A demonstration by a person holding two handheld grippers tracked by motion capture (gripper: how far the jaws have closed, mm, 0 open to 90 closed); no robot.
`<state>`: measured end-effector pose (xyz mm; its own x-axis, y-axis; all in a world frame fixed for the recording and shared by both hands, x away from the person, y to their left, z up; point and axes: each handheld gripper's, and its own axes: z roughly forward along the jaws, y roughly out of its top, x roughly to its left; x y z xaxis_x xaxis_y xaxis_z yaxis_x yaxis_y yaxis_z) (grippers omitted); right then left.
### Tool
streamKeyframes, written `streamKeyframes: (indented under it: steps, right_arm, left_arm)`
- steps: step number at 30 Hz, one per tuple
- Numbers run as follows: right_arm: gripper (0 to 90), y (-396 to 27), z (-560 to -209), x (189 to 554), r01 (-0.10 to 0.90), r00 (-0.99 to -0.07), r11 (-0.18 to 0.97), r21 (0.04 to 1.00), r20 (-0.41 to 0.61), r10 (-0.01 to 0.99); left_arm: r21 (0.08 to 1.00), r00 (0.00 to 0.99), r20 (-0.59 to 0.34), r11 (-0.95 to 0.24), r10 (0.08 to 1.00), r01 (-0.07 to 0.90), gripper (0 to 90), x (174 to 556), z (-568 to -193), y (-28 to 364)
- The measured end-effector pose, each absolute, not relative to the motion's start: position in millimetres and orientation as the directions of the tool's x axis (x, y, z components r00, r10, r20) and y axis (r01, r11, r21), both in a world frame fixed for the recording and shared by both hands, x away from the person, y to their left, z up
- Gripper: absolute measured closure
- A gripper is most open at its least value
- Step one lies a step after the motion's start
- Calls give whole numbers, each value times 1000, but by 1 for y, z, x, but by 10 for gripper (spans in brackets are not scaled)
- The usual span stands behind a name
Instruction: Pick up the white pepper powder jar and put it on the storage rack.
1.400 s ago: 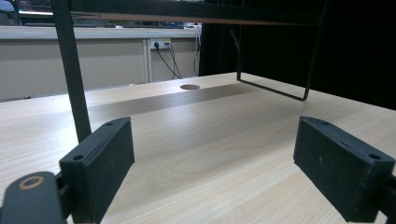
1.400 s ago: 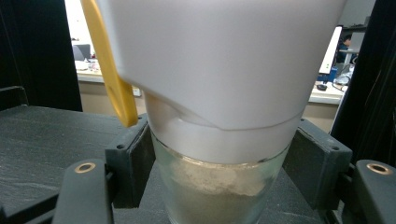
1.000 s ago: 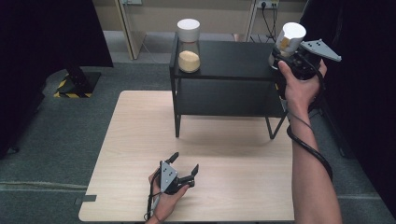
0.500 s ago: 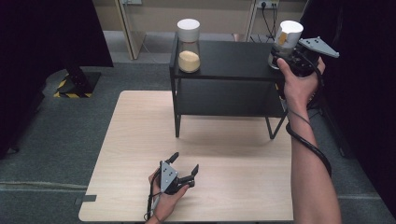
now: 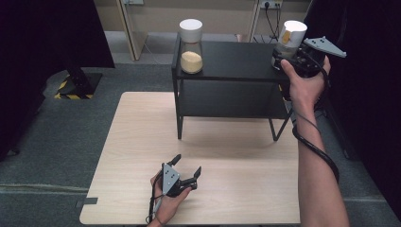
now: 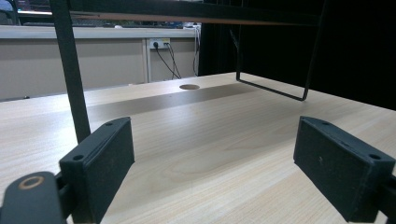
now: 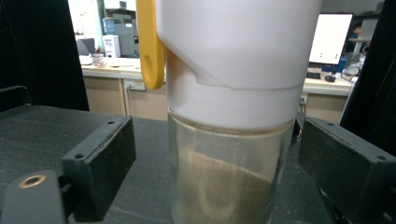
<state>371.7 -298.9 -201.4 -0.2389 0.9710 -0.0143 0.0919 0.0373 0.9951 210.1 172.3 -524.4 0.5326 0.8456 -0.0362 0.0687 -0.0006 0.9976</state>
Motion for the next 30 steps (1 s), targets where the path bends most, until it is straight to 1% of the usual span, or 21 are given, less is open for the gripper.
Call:
streamKeyframes:
  steps: [5,22,30]
  right_arm:
    - [89,-303,-204,365,93,-265,35,995,-10,964]
    - [86,-319,-223,335,59,-313,12,998,7,950]
    - [82,-323,-231,321,55,-336,27,998,-7,942]
  left_arm:
    - [998,532,-34,-3,846,68,118,210,-524,172]
    - [998,532,-27,-9,846,66,118,210,-524,171]
    - [998,532,-26,-12,846,69,118,210,-523,171]
